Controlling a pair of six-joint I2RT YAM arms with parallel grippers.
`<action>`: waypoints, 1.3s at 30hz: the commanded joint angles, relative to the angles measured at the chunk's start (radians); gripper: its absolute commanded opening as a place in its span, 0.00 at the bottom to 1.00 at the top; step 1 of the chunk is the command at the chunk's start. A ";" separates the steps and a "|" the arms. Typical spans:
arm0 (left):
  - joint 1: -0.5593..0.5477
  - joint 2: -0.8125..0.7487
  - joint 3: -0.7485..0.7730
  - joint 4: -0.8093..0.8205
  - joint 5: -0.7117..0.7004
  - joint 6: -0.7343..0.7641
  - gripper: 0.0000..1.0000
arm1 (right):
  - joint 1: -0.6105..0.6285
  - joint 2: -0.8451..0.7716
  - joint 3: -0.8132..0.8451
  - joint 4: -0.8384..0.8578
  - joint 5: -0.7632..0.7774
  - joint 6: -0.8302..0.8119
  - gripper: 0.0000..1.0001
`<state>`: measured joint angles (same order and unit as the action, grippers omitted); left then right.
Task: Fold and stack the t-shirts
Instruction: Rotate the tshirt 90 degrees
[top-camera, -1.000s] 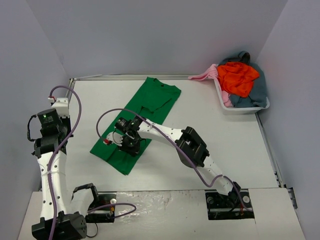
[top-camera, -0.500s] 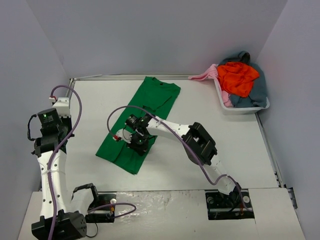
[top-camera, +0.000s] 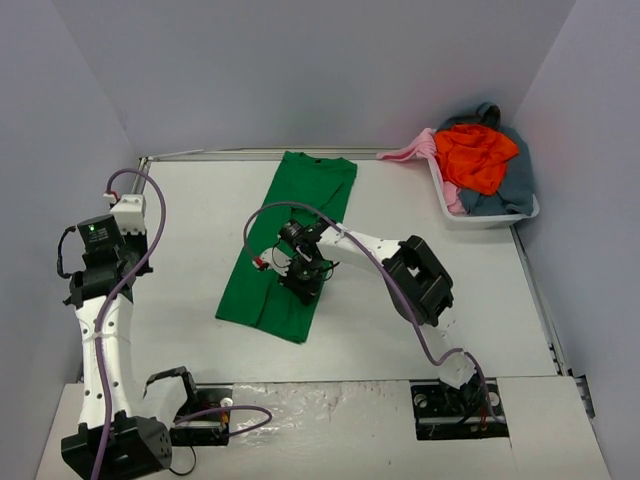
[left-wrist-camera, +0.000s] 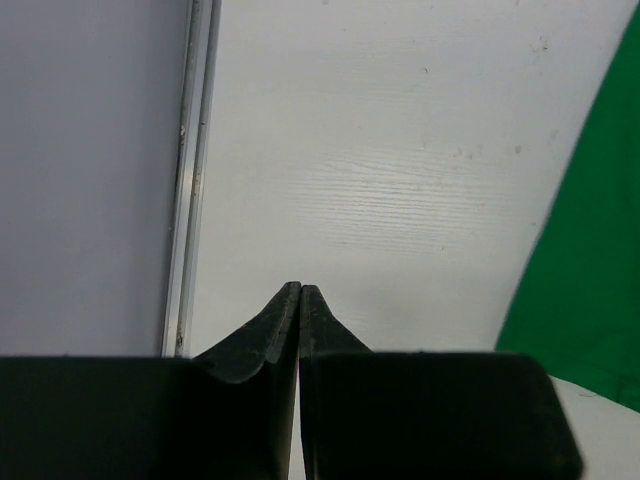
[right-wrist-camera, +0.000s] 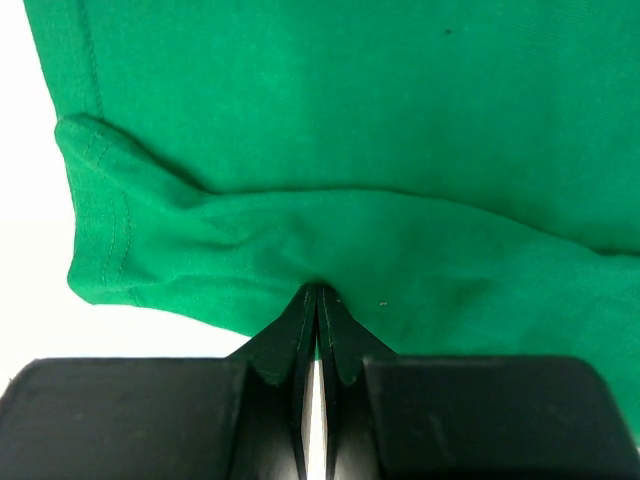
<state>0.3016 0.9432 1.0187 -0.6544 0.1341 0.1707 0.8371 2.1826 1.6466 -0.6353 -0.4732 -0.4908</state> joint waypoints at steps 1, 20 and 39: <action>0.004 0.005 0.040 -0.007 0.033 -0.002 0.02 | -0.039 0.029 -0.070 -0.070 0.145 -0.023 0.00; -0.009 0.039 0.052 -0.024 0.085 0.012 0.02 | -0.185 0.051 -0.074 -0.066 0.203 -0.046 0.00; -0.027 0.058 0.058 -0.033 0.087 0.019 0.02 | -0.265 0.085 -0.044 -0.063 0.202 -0.060 0.00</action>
<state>0.2806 1.0035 1.0229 -0.6758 0.2104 0.1764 0.5938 2.1956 1.6695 -0.7067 -0.4122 -0.5014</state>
